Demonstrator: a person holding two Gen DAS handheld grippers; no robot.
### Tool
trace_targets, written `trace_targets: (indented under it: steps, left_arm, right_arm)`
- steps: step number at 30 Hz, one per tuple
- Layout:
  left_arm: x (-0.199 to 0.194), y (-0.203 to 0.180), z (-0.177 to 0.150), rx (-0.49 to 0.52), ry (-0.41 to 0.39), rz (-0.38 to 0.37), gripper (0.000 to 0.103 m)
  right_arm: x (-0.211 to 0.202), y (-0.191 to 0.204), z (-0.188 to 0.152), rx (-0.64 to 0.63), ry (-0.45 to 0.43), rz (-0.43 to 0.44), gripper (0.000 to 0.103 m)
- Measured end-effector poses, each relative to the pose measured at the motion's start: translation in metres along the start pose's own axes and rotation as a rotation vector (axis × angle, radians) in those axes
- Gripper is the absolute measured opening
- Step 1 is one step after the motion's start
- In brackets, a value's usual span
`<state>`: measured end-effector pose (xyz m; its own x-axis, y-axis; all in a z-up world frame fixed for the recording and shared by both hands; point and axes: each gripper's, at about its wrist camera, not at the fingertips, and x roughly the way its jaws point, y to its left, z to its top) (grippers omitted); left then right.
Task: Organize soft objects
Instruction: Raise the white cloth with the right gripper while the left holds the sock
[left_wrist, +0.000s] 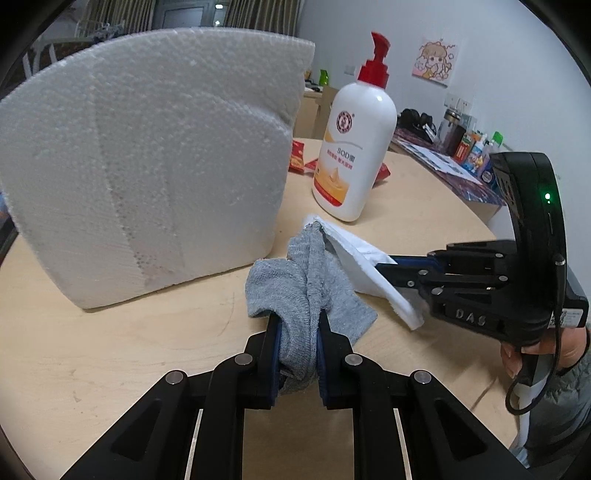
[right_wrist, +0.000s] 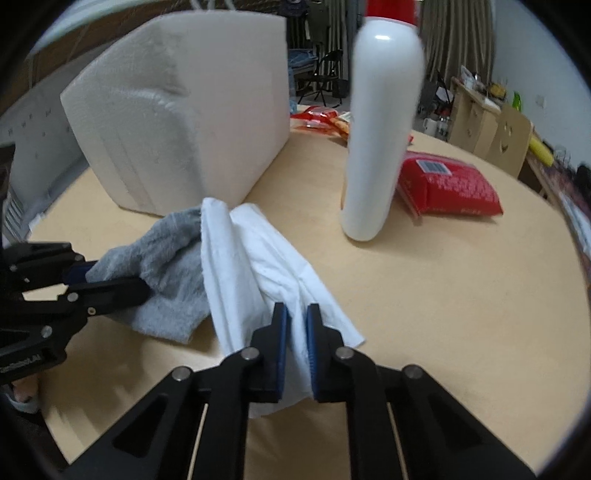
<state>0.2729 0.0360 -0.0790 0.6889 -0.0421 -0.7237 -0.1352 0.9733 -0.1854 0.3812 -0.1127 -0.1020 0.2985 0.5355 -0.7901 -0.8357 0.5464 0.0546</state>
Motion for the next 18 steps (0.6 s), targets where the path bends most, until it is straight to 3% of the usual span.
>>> trace_targets:
  steps: [6, 18]
  left_arm:
    - [-0.013, 0.002, -0.002, -0.002, -0.024, 0.010, 0.017]
    - [-0.029, -0.005, -0.006, 0.000, -0.059, 0.036, 0.017]
  right_arm:
    - [-0.023, -0.018, -0.009, 0.125, -0.080, 0.013, 0.013]
    - [-0.046, -0.017, -0.022, 0.147, -0.144, 0.047, 0.010]
